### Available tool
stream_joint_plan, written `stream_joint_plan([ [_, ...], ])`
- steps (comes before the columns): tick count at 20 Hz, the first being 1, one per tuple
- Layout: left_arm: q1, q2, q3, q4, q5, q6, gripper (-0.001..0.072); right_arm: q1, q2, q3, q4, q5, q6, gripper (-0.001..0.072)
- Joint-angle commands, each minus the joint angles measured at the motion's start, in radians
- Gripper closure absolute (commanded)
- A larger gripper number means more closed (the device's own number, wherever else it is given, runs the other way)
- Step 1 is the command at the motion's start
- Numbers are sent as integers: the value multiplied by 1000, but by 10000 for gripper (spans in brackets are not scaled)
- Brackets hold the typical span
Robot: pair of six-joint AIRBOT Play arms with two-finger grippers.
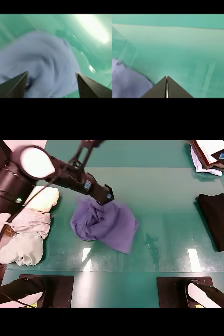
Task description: Fold the shirts.
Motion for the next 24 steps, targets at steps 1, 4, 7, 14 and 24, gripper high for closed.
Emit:
stream_joint_plan([
  [1,58,-11,-19,45,-57,13,-1,0,0,2,-1,22,0,695],
  [4,219,2,-37,96,-159,12,-2,0,0,2,-2,23,0,695],
  [7,376,2,-189,87,-169,12,-1,0,0,2,-2,23,0,695],
  [14,580,57,-671,-80,26,13,-1,0,-2,1,-2,12,0,695],
  [24,530,32,-814,-319,285,109,1,0,-2,1,0,15,0,695],
])
